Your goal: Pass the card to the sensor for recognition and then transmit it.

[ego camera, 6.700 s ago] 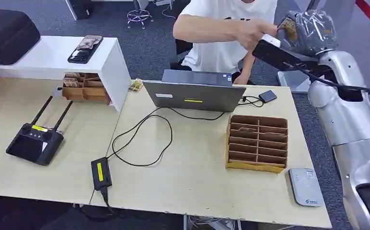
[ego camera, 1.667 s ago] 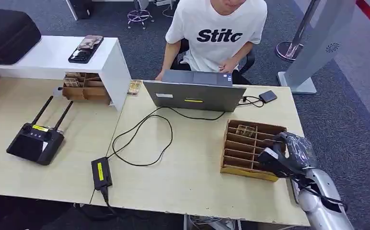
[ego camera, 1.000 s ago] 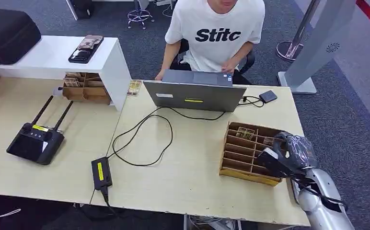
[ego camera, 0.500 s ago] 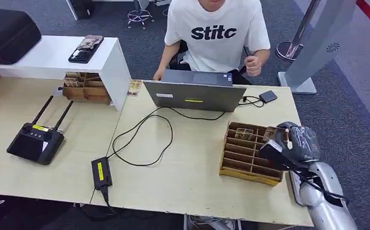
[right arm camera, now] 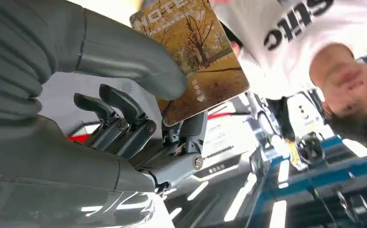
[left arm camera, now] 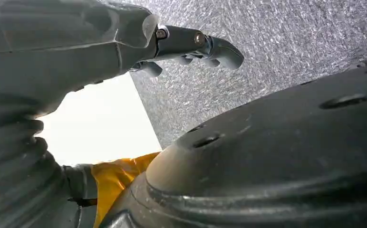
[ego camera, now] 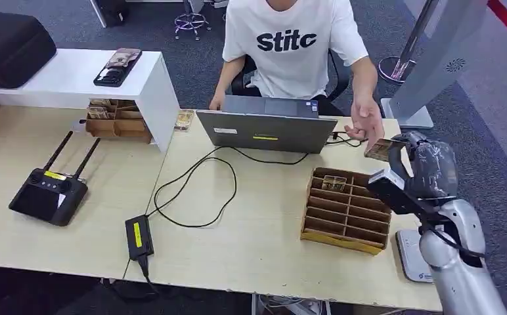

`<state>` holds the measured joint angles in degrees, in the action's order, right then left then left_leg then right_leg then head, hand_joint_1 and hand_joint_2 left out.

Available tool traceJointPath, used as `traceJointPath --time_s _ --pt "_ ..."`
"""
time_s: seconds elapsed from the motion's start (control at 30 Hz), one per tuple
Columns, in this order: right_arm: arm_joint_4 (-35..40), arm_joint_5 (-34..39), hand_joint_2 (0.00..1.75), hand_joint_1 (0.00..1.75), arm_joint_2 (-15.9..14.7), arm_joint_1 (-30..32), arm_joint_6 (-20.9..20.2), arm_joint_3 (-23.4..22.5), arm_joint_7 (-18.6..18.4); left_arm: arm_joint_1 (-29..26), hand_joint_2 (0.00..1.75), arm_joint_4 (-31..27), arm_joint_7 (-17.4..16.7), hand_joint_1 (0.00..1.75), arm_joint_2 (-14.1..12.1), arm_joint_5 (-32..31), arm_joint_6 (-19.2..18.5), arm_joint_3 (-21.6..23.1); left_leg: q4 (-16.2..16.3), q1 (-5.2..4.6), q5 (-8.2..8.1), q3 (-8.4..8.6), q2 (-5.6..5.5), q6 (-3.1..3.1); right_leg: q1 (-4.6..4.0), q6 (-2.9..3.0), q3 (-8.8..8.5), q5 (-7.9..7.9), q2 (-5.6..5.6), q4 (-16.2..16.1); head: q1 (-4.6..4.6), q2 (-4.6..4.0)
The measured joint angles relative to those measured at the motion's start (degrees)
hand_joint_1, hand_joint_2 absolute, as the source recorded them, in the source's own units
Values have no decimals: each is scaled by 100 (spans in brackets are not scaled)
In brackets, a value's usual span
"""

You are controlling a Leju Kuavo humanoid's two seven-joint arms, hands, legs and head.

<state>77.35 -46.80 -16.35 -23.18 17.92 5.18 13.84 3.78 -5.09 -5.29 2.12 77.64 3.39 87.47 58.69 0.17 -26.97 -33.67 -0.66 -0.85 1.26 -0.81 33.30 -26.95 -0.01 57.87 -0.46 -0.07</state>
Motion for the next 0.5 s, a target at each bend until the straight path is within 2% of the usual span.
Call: traceJointPath --time_s 0.2,0.3,0.5 --pt "35 0 175 175 4 -440 -109 44 -70 5 175 0 0 0 0 -57 -9 0 0 0 3 0 -3 1 0 0 -3 0 -7 1 0 0" --pt "-58 13 175 175 41 -765 -362 96 -153 13 175 0 0 0 -2 -172 -24 0 0 -1 2 -2 2 1 1 -1 0 2 4 5 -2 -2" --pt "-1326 -297 175 175 243 -2249 -678 575 -623 41 175 0 -7 0 -17 -472 -92 0 0 0 12 3 11 -3 0 4 2 7 11 8 -2 0"
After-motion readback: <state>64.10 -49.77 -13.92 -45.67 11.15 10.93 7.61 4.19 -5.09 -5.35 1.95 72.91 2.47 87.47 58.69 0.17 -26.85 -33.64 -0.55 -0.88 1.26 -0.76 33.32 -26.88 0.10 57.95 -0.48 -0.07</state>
